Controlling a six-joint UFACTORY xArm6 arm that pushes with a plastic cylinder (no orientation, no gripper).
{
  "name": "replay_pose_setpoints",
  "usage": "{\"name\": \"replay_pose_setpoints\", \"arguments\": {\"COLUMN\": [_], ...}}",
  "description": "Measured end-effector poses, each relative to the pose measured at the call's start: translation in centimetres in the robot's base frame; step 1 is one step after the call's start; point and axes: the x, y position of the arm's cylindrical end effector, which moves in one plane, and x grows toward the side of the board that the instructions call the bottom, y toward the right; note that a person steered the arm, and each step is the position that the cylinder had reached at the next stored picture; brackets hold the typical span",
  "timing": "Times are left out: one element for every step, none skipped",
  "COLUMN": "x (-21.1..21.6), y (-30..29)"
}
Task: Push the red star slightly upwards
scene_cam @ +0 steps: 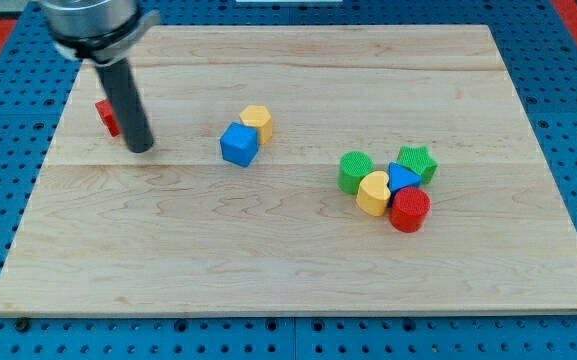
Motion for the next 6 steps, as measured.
{"name": "replay_pose_setpoints", "arguments": {"x": [-2.2,-2.9,-6.7,-4.5,-2.2,-5.2], "y": [-3.6,2.5,4.7,5.5,1.5,-0.4]}}
